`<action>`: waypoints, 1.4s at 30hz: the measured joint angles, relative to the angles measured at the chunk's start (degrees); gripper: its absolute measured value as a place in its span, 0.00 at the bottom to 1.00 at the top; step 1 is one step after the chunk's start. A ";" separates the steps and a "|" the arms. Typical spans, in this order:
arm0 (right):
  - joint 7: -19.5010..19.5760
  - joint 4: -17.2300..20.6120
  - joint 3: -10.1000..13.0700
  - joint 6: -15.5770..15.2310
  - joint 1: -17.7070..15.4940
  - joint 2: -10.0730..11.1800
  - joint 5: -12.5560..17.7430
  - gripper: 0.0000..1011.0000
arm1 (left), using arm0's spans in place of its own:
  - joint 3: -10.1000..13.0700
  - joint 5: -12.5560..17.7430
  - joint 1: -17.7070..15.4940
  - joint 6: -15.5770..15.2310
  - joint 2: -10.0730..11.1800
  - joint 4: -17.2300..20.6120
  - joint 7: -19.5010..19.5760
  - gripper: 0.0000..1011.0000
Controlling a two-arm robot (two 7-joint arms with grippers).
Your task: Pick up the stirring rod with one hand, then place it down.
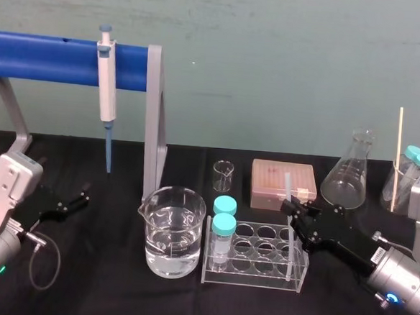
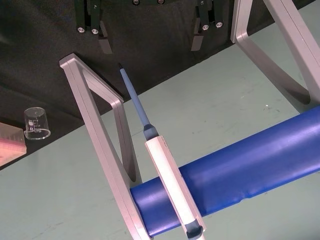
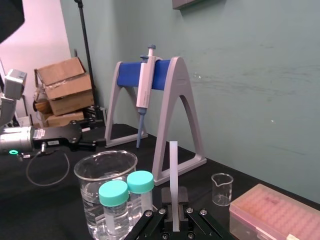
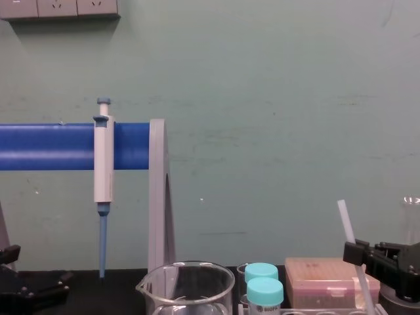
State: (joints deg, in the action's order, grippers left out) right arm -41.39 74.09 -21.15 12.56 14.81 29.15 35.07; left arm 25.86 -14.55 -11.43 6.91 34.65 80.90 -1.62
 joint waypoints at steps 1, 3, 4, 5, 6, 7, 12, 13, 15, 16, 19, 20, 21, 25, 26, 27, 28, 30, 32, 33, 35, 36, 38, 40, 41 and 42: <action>0.24 0.01 0.00 0.00 -0.01 -0.02 -0.17 0.06 | 0.00 0.00 0.00 0.00 0.00 0.00 0.00 0.99; 0.86 0.13 0.02 0.07 -0.07 -0.06 -0.68 0.06 | 0.00 0.00 0.00 0.00 0.00 0.00 0.00 0.99; 0.84 0.13 0.03 0.07 -0.08 -0.06 -0.68 0.06 | 0.00 0.00 0.00 0.00 0.00 0.00 0.00 0.99; 0.84 0.13 0.03 0.07 -0.08 -0.06 -0.68 0.06 | 0.00 0.00 0.00 0.00 0.00 0.00 0.00 0.99; 0.83 0.13 0.03 0.07 -0.07 -0.06 -0.66 0.06 | 0.00 0.00 0.00 0.00 0.00 0.00 0.00 0.99; 0.83 0.14 0.03 0.07 -0.07 -0.05 -0.63 0.06 | 0.00 0.00 0.00 0.00 0.00 0.00 0.00 0.99; 0.73 0.16 0.05 0.07 -0.07 -0.04 -0.51 0.06 | 0.00 0.00 0.00 0.00 0.00 0.00 0.00 0.99; 0.71 0.16 0.05 0.07 -0.07 -0.03 -0.50 0.06 | 0.00 0.00 0.00 0.00 0.00 0.00 0.00 0.99; 0.63 0.17 0.06 0.07 -0.06 -0.02 -0.49 0.08 | 0.00 0.00 0.00 0.00 0.00 0.00 0.00 0.99; 0.59 0.17 0.06 0.07 -0.06 -0.02 -0.49 0.12 | 0.00 0.00 0.00 0.00 0.00 0.00 0.00 0.99; 0.51 0.17 0.06 0.07 -0.06 0.00 -0.46 0.22 | 0.00 0.00 0.00 0.00 0.00 0.00 0.00 0.99; 0.51 0.17 0.06 0.07 -0.06 0.00 -0.46 0.24 | 0.00 0.00 0.00 0.00 0.00 0.00 0.00 0.99; 0.49 0.18 0.06 0.07 -0.06 0.01 -0.44 0.27 | 0.00 0.00 0.00 0.00 0.00 0.00 0.00 0.99; 0.44 0.18 0.06 0.07 -0.06 0.02 -0.38 0.36 | 0.00 0.00 0.00 0.00 0.00 0.00 0.00 0.99; 0.43 0.18 0.06 0.07 -0.06 0.03 -0.37 0.43 | 0.00 0.00 0.00 0.00 0.00 0.00 0.00 0.99; 0.41 0.18 0.06 0.07 -0.06 0.04 -0.34 0.47 | 0.00 0.00 0.00 0.00 0.00 0.00 0.00 0.99; 0.40 0.18 0.06 0.07 -0.06 0.04 -0.32 0.47 | 0.00 0.00 0.00 0.00 0.00 0.00 0.00 0.99; 0.39 0.18 0.06 0.07 -0.06 0.04 -0.30 0.55 | 0.00 0.00 0.00 0.00 0.00 0.00 0.00 0.99; 0.37 0.18 0.06 0.08 -0.06 0.05 -0.29 0.61 | 0.00 0.00 0.00 0.00 0.00 0.00 0.00 0.99; 0.36 0.18 0.06 0.07 -0.06 0.04 -0.28 0.65 | 0.00 0.00 0.00 0.00 0.00 0.00 0.00 0.99; 0.35 0.18 0.06 0.08 -0.06 0.04 -0.27 0.71 | 0.00 0.00 0.00 0.00 0.00 0.00 0.00 0.99; 0.34 0.18 0.06 0.07 -0.06 0.04 -0.26 0.73 | 0.00 0.00 0.00 0.00 0.00 0.00 0.00 0.99; 1.78 0.65 0.31 -0.15 -0.06 0.06 -1.01 0.80 | 0.00 0.00 0.00 0.00 0.00 0.00 0.00 0.99; 4.08 1.45 0.86 -0.56 -0.22 0.08 -1.91 0.84 | 0.00 0.00 0.00 0.00 0.00 0.00 0.00 0.99; 5.14 1.82 1.18 -0.74 -0.36 0.08 -2.32 0.88 | 0.00 0.00 0.00 0.00 0.00 0.00 0.00 0.99; 8.59 2.75 2.21 -1.31 -0.84 -0.02 -3.61 0.91 | 0.00 0.00 0.00 0.00 0.00 0.00 0.00 0.99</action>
State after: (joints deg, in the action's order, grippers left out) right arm -32.80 76.84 -18.94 11.25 13.98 29.13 31.46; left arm 25.86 -14.55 -11.43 6.91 34.64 80.90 -1.62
